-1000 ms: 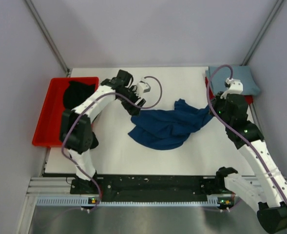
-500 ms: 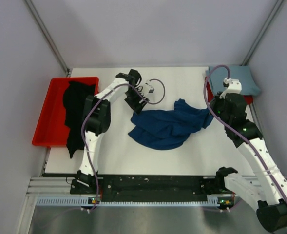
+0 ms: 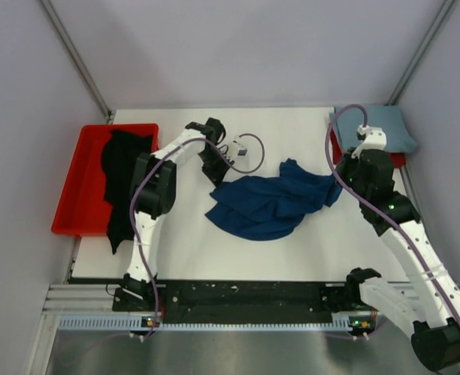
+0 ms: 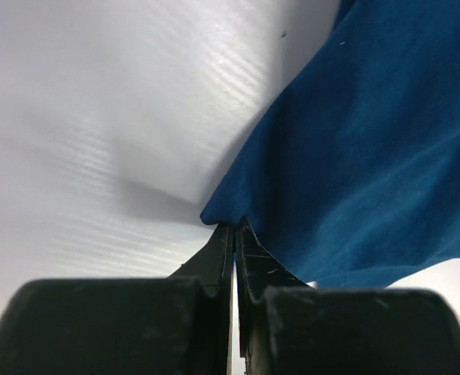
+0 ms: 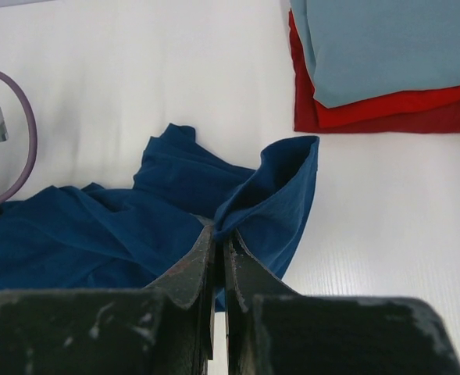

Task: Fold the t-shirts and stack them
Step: Flatten out the tshirt

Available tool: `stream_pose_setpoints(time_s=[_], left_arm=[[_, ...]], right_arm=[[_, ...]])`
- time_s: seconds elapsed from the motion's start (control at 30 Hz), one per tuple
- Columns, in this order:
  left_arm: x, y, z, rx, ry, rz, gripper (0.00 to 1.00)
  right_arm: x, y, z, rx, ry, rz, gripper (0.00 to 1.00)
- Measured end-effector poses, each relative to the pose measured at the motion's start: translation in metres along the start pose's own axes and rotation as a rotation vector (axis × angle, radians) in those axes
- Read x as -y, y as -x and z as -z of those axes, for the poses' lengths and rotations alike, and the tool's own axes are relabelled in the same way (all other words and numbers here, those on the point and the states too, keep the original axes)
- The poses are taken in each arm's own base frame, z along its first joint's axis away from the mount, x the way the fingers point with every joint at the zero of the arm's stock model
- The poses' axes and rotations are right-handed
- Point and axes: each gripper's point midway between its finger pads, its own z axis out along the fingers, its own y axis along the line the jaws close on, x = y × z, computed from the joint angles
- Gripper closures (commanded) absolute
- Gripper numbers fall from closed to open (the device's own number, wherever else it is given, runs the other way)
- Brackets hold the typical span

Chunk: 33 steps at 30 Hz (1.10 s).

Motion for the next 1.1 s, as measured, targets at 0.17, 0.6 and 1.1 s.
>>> stream_pose_setpoints(time_s=[0.17,0.6,1.1], left_arm=[[0.009,0.006,0.005,0.036,-0.041,0.021,1.00],[0.070,0.030,0.313,0.696,0.390,-0.128,1.00],[0.259,-0.118,0.538,1.243,0.811,-0.329,1.00]], right_arm=[[0.001,0.000,0.001,-0.003,-0.006,0.002,1.00],[-0.018,0.134,0.113,0.315,0.152,-0.010,1.00],[-0.033,0.254,0.374,0.878,0.503,0.033,1.00]])
